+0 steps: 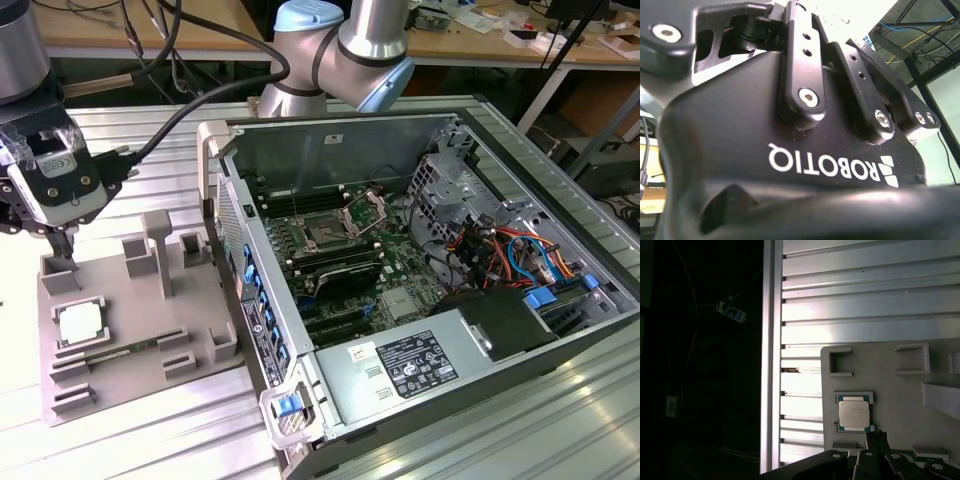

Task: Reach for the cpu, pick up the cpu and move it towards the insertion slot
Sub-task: 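Reach for the cpu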

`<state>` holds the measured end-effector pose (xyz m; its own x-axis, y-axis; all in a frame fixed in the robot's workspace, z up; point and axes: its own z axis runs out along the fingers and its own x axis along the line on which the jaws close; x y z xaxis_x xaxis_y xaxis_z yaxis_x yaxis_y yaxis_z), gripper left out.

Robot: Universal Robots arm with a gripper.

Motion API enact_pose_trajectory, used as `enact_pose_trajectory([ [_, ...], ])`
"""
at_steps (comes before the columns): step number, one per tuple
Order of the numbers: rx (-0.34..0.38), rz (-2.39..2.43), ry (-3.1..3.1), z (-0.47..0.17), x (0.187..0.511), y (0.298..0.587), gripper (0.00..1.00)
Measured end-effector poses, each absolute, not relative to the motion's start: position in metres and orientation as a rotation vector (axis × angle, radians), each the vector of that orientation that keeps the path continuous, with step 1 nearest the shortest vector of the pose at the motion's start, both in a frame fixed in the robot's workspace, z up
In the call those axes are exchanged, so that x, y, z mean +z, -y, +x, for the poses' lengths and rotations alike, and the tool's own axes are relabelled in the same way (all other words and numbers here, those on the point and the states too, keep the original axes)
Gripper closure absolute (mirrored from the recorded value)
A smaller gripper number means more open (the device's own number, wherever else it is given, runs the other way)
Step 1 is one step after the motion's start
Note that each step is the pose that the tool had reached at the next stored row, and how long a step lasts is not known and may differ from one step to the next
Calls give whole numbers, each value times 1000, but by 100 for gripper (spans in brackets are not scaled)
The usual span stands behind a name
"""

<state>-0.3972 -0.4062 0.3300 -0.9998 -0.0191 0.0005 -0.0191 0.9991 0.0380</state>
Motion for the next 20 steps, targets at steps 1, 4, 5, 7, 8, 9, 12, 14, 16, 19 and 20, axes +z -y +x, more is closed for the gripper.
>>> enact_pose_trajectory([
  [1,-60,30,3140,-397,330,406,89],
  [4,-60,30,3140,-397,329,406,89],
  [5,-60,30,3140,-397,329,406,89],
  [7,-60,30,3140,-397,329,406,89],
  [8,-60,30,3140,-397,328,406,89],
  [9,-60,30,3140,-397,328,406,89],
  [12,-60,30,3140,-397,327,406,89],
  [14,-60,30,3140,-397,327,406,89],
  [16,-59,30,3140,-397,327,406,89],
  [19,-59,30,3140,-397,326,406,89],
  [20,-59,30,3140,-397,326,406,89],
])
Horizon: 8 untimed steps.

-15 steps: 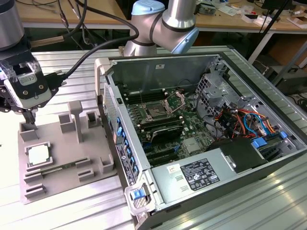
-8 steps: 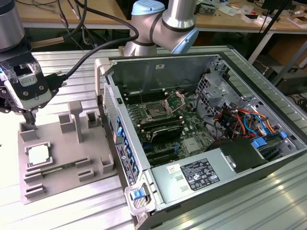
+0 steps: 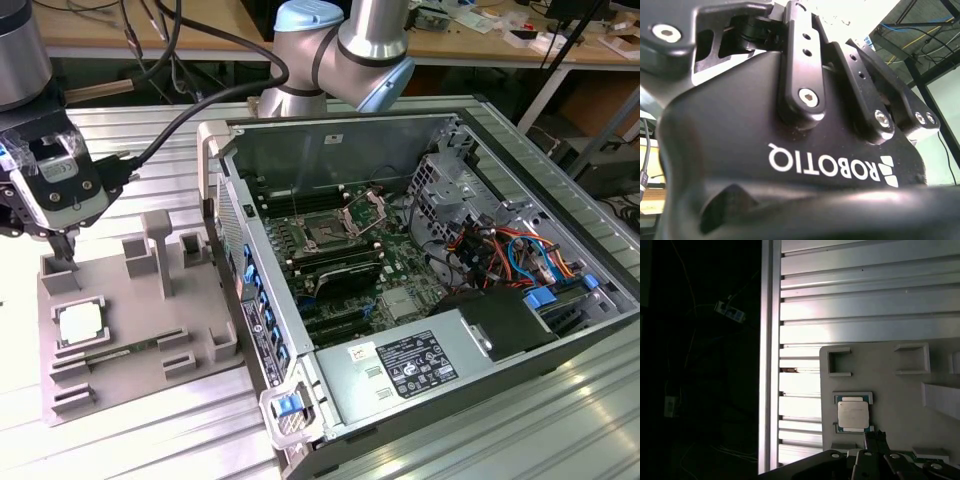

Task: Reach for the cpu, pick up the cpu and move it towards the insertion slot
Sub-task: 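Reach for the cpu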

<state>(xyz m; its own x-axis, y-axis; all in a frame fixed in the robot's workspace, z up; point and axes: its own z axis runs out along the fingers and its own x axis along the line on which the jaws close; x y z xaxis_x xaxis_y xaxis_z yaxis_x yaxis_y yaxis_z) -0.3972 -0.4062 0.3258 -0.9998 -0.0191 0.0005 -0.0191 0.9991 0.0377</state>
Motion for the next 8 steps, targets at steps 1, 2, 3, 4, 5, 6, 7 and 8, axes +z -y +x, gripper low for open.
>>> enact_pose_trajectory([
  [1,-59,30,3140,-397,326,406,89],
  [2,-59,30,3140,-397,325,406,89],
  [3,-59,30,3140,-397,325,406,89],
  [4,-59,30,3140,-397,325,406,89],
  [5,-59,30,3140,-397,325,406,89],
  [6,-59,30,3140,-397,325,406,89],
  [7,-59,30,3140,-397,325,406,89],
  [8,-59,30,3140,-397,324,406,89],
])
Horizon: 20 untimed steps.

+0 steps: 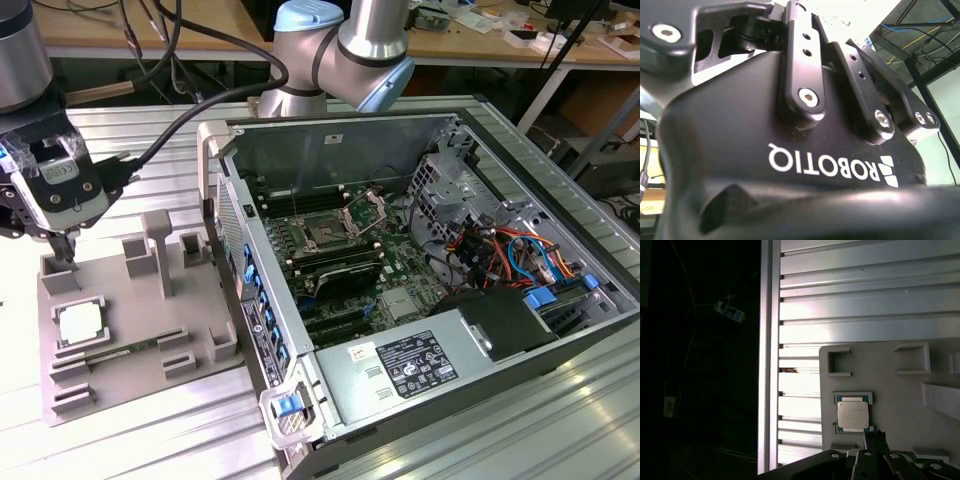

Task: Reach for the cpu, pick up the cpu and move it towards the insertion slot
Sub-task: 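Reach for the cpu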

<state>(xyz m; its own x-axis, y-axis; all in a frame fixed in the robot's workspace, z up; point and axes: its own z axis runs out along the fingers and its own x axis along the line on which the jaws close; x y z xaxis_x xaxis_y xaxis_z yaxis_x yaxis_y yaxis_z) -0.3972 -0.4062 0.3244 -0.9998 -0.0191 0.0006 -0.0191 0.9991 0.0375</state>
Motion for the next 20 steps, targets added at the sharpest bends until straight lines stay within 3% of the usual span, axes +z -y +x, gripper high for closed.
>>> enact_pose_trajectory([
  [20,-58,30,3140,-397,320,406,89],
])
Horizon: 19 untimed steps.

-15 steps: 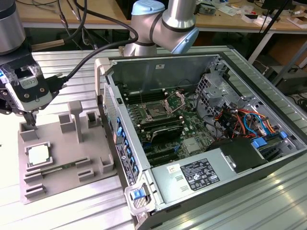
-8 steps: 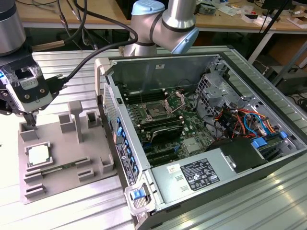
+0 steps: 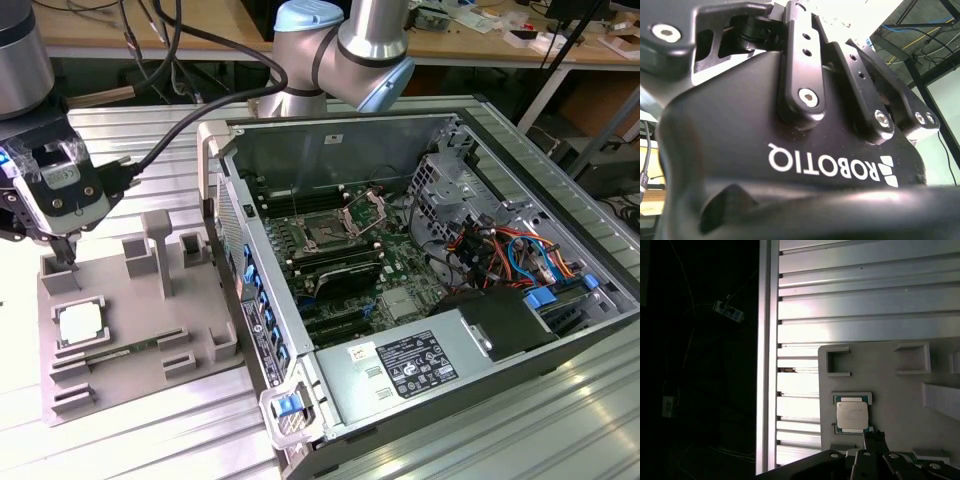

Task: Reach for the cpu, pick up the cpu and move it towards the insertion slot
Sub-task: 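Reach for the cpu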

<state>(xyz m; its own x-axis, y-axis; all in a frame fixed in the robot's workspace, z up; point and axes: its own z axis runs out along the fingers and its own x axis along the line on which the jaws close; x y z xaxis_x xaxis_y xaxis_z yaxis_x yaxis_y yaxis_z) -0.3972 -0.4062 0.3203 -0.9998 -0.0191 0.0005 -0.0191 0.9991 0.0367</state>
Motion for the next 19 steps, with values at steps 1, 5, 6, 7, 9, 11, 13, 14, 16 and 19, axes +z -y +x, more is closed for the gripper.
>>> enact_pose_trajectory([
  [1,-58,30,3140,-397,320,406,89],
  [5,-57,30,3140,-397,319,406,89],
  [6,-57,30,3140,-397,319,406,89],
  [7,-57,30,3140,-397,319,406,89],
  [9,-57,30,3140,-397,318,406,89],
  [11,-57,30,3140,-397,318,406,89],
  [13,-55,30,3140,-397,318,406,89],
  [14,-55,30,3140,-397,318,406,89],
  [16,-54,30,3140,-397,317,406,89],
  [19,-54,30,3140,-397,317,406,89],
])
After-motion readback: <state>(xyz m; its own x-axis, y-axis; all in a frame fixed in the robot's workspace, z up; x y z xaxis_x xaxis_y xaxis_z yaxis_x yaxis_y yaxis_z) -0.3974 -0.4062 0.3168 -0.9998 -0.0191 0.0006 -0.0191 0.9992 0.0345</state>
